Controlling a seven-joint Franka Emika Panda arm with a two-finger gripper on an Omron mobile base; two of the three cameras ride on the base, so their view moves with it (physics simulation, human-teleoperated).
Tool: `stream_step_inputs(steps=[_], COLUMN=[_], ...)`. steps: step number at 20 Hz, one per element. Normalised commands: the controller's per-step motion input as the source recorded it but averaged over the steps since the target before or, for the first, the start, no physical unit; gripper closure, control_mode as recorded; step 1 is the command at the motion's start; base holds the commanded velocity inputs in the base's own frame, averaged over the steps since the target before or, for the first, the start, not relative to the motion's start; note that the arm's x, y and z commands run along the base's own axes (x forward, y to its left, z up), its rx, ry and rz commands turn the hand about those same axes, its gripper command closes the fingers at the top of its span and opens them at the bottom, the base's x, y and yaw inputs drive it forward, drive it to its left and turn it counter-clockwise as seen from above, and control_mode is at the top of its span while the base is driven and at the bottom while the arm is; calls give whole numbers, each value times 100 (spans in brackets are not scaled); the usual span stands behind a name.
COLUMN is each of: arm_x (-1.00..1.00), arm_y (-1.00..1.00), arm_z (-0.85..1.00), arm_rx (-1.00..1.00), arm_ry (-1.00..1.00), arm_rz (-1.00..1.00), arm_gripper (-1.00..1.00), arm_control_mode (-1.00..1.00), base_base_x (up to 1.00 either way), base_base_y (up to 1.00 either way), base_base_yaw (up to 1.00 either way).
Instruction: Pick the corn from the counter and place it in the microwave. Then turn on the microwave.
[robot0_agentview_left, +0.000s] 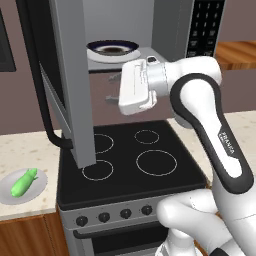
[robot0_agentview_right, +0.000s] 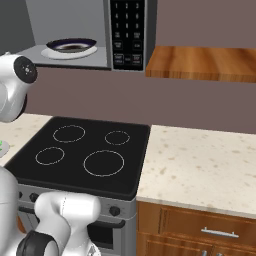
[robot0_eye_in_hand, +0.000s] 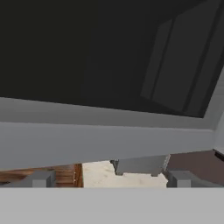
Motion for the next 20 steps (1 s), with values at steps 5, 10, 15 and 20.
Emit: stream_step_inputs(steps=[5, 10, 15, 20], arm_x=[41, 30, 24, 30], arm_y=[-7, -8, -10, -6], arm_z=[0, -2, -3, -4], arm_rx=[0, -3, -1, 0], arm_ry=[4, 3, 5, 12], arm_rz=[-22, -20, -12, -13], arm_gripper=[-100, -100, -100, -100], arm_control_mode=[-100, -100, -100, -100], base_base_x=[0, 0, 0, 0], base_base_y=[0, 0, 0, 0], base_base_yaw=[0, 0, 0, 0])
